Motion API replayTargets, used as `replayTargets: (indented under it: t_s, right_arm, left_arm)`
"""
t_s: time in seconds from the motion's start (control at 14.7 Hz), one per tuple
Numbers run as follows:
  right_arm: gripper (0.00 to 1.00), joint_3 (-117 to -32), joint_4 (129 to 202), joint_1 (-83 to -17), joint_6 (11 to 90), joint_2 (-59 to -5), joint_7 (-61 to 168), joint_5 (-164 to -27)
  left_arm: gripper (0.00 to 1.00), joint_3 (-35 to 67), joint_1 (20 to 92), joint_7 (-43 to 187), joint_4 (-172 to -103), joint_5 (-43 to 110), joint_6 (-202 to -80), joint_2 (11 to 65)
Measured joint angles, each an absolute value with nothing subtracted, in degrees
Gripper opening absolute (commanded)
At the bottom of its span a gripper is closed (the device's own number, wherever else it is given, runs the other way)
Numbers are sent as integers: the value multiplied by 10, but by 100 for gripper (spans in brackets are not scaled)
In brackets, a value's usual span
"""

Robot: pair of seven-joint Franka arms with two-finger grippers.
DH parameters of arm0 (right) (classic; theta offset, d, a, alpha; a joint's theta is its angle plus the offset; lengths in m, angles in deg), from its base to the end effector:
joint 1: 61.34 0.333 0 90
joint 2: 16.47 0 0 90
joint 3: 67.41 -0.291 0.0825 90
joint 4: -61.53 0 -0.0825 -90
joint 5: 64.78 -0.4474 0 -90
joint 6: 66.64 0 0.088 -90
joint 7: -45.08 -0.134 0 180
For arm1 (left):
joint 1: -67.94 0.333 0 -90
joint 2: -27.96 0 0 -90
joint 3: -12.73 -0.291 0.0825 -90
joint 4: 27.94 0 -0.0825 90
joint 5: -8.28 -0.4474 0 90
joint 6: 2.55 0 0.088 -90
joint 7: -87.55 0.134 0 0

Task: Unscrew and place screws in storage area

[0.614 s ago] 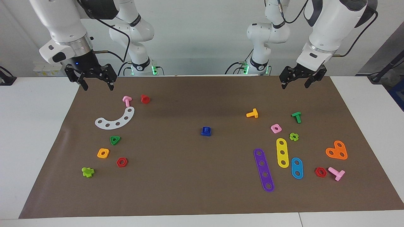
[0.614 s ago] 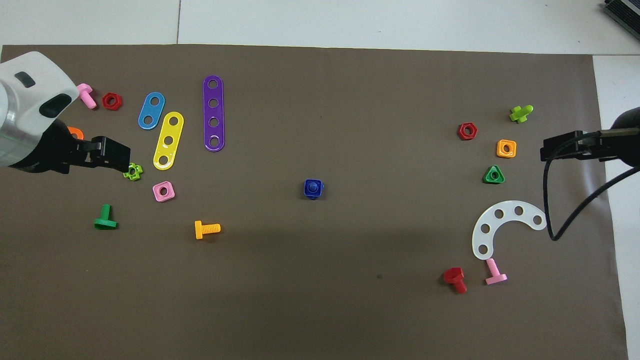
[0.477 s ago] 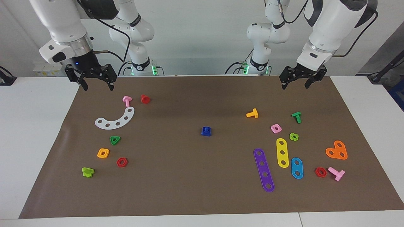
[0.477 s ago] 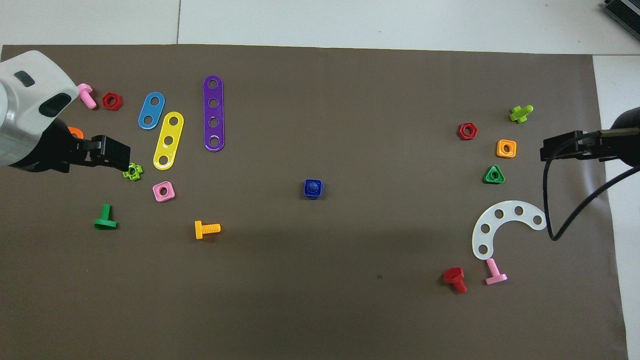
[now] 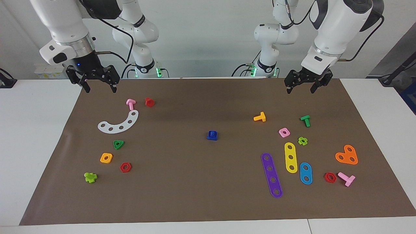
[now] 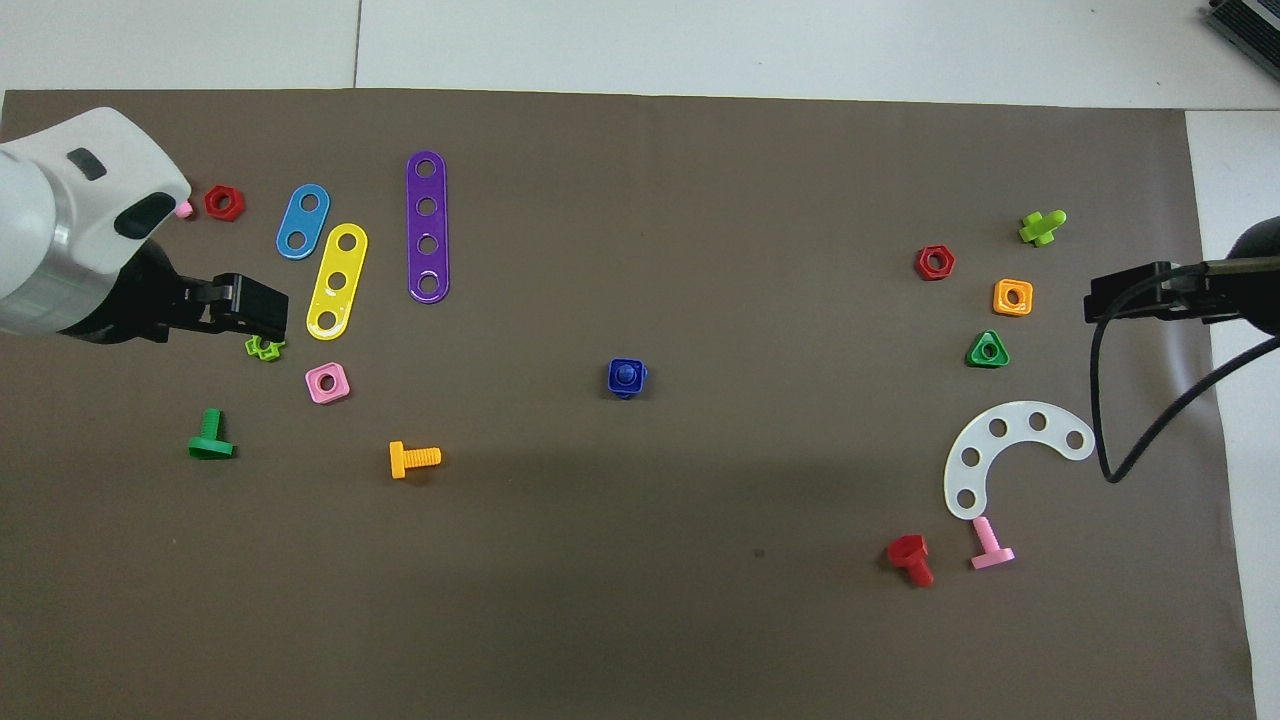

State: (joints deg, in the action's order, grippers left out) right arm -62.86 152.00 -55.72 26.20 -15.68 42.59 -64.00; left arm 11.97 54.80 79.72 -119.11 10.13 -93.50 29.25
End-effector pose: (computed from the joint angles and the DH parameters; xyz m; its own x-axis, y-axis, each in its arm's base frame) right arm 0.6206 0.0096 0.5811 0.9982 -0.0242 0.0556 -0.0248 -0.9996 0.0101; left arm 0.6086 -0.1380 0.5491 0.9964 -0.0788 -0.0305 -0.0779 -0.9966 0.0281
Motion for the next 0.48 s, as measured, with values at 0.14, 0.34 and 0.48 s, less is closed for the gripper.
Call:
replayTargets:
  t_s: [0.14, 0.34, 0.48]
  right_arm:
    - [100, -629, 1520, -557, 262, -157, 426, -640]
    - [100, -630, 1520, -557, 262, -157, 426, -640]
    - [100, -630, 1520, -557, 262, -157, 426, -640]
  left_arm:
    - [100, 124, 517, 785, -1208, 107, -958, 295]
    - [100, 127, 451, 723, -1220, 108, -1020, 325]
    - [100, 128, 418, 696, -1220, 108, -1062, 360]
